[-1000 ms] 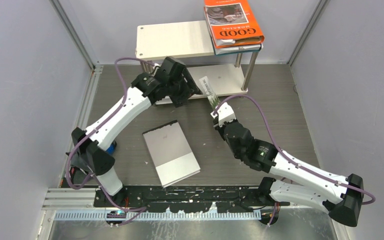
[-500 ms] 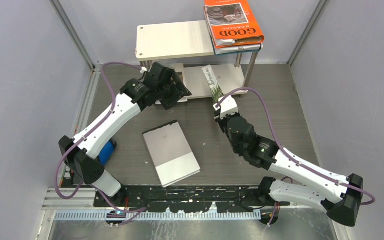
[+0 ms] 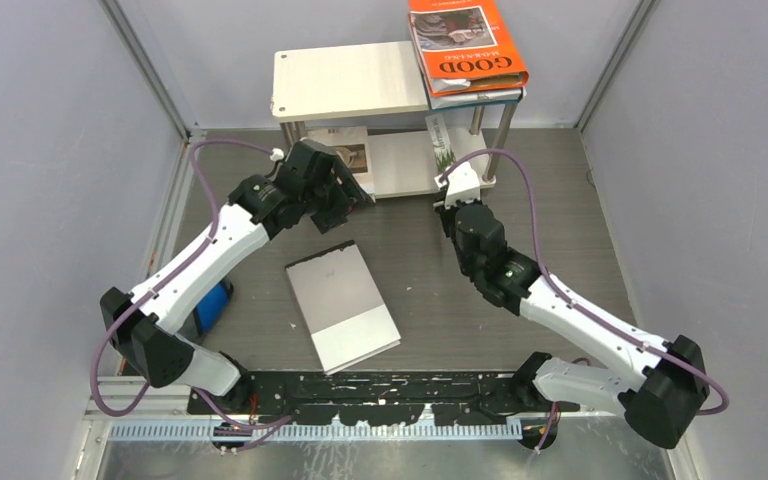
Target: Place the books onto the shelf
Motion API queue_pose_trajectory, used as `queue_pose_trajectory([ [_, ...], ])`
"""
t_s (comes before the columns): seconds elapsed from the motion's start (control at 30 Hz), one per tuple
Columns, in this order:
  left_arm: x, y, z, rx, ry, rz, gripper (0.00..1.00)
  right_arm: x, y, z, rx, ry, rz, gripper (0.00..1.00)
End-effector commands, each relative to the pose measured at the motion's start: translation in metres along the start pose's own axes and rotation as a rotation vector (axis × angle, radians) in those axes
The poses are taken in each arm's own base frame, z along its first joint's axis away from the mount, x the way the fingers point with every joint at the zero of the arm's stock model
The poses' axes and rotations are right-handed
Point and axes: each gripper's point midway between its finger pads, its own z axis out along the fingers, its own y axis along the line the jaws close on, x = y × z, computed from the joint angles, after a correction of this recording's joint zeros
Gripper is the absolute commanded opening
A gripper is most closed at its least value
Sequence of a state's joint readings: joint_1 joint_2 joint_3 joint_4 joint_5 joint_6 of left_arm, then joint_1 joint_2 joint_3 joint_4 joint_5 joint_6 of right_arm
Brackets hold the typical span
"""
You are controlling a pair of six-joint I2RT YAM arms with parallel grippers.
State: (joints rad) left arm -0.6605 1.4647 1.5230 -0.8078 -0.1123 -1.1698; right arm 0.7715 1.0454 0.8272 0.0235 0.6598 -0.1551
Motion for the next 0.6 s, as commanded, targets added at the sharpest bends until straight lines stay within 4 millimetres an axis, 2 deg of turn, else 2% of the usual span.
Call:
queue_pose_trajectory([
  [0.0, -0.015, -0.008, -0.019, 0.072, -0.070, 0.013, 0.66, -0.048, -0.006, 0.021, 0.005, -0.143, 0.143, 0.34],
  [0.13, -0.017, 0.002, -0.020, 0.059, -0.088, 0.032, 0.66, -0.040, -0.007, 0.045, 0.019, -0.139, 0.162, 0.34],
  [0.4, -0.016, 0.018, -0.019, 0.060, -0.115, 0.039, 0.66, -0.009, -0.008, 0.084, 0.049, -0.099, 0.184, 0.34],
  [0.57, -0.016, 0.024, -0.018, 0.074, -0.126, 0.034, 0.67, 0.009, -0.019, 0.105, 0.081, -0.071, 0.196, 0.34],
])
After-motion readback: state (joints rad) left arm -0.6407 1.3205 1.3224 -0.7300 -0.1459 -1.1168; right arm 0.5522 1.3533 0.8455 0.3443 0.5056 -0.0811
